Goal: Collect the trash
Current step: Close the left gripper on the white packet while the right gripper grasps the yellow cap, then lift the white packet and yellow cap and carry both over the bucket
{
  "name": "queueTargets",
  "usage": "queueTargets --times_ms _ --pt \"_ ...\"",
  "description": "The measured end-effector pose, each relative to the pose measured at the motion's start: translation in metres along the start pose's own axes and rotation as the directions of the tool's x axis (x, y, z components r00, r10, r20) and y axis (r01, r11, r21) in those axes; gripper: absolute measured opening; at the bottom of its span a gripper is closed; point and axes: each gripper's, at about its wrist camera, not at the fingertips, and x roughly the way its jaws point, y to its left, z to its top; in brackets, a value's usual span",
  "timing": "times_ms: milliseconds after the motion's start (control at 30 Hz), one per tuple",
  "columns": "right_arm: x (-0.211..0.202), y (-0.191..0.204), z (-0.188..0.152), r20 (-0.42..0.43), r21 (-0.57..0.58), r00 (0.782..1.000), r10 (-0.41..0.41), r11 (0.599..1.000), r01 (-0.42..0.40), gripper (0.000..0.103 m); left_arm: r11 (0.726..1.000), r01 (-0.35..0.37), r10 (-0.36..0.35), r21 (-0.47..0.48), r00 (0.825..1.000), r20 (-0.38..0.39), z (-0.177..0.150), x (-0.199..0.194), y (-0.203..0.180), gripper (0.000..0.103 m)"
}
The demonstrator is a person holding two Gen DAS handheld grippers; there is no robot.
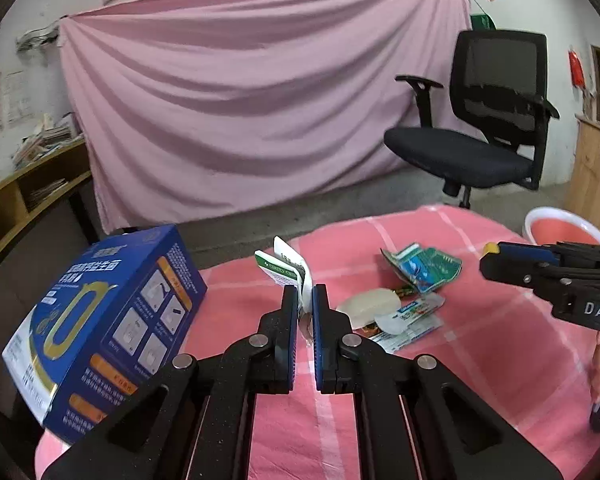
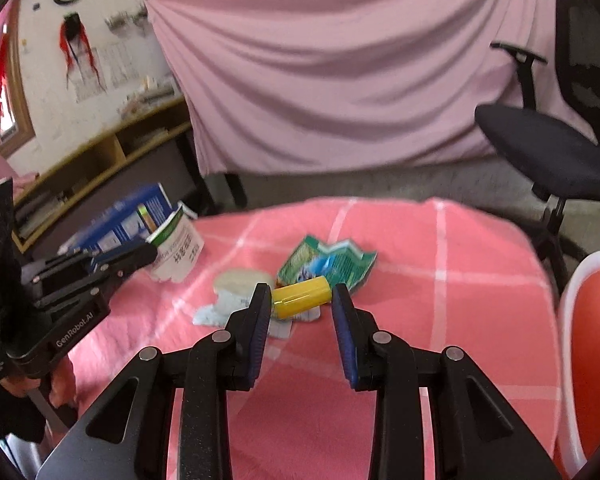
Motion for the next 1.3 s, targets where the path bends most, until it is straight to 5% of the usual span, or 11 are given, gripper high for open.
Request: queueTargets --times_ms 200,333,567,933,1067,1300 --pt "-0.034 -0.011 0.001 0.164 0.045 0.987 0.003 0.999 -0.011 0.029 0.999 0.025 -0.020 -0.043 0.992 0.121 0.017 -0.031 -0.021 0.005" --pt "-0.070 -0.021 0.002 0.295 0.052 0.955 -0.037 0.998 0.022 0.029 0.997 0.075 -0.067 -0.028 0.974 0.217 0.035 -0.056 -0.051 0.005" --pt "-0.137 -0.059 -0.005 0.468 0.101 0.857 -0.216 0.976 0.191 0.029 0.982 0.187 -0.188 0.034 0.927 0.326 0.066 -0.074 -0.112 0.005" --pt "-0.195 -0.131 -0.014 0.492 0.265 0.740 -0.458 0.889 0.374 0.029 0.907 0.398 -0.421 0.138 0.867 0.268 0.111 -0.059 -0.229 0.005" --pt "-0.206 -0.152 -0.023 0.468 0.325 0.733 -0.494 0.867 0.378 0.029 0.883 0.439 -0.467 0.167 0.860 0.206 0.118 -0.046 -0.260 0.005" --pt "-0.196 -0.180 -0.031 0.326 0.398 0.762 -0.559 0.813 0.426 0.029 0.853 0.500 -0.513 0.152 0.856 0.060 0.116 -0.014 -0.284 0.005"
